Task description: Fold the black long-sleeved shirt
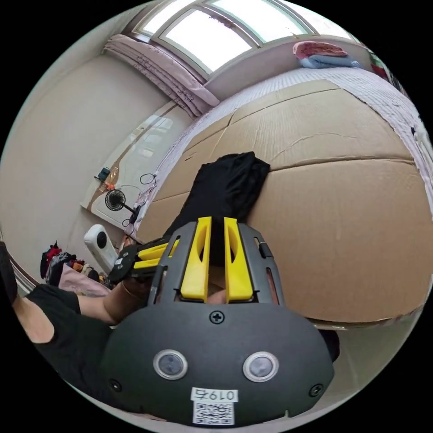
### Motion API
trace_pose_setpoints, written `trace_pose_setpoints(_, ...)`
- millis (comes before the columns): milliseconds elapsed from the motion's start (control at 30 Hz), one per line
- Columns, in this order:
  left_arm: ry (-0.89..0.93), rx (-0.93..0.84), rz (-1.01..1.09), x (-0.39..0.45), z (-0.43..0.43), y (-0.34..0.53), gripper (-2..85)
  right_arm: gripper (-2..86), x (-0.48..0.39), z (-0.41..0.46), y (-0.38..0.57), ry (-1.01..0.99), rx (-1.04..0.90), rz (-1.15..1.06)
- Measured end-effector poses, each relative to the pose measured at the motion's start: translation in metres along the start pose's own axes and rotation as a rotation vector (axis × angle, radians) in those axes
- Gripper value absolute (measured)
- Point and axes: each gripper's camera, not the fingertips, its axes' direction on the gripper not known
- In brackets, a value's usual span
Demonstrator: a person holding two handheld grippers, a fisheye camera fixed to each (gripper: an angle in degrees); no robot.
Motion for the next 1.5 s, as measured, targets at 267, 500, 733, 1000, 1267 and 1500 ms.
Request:
trace_pose_setpoints(267,0.067,0.054,-0.032,0.004,-0.023,-0.020,1.7,6.2,-0.105,0.031,0.046,0.428,-0.015,-0.542)
trace_pose_setpoints(500,0.048,0.050,0.001,0.021,-0.028,-0.038,1.2,6.0,-0.130,0.067,0.052,0.499,-0.105,-0.666)
trace_pose_setpoints(733,0.070,0.010,0.002,0.021,-0.018,-0.048,1.1,5.8,-0.128,0.078,0.050,0.498,-0.175,-0.717)
trace_pose_setpoints(1000,0.075,-0.012,0.006,0.023,-0.016,-0.060,1.1,0.8,-0.095,0.061,0.031,0.524,-0.128,-0.613)
trace_pose_setpoints(1267,0.094,-0.042,-0.007,0.023,-0.011,-0.066,1.1,-0.6,0.046,-0.013,0.009,0.069,0.029,0.164)
trace_pose_setpoints(1500,0.126,0.032,0.015,0.032,-0.034,-0.080,0.9,-0.4,0.133,-0.037,0.015,-0.211,0.111,0.428)
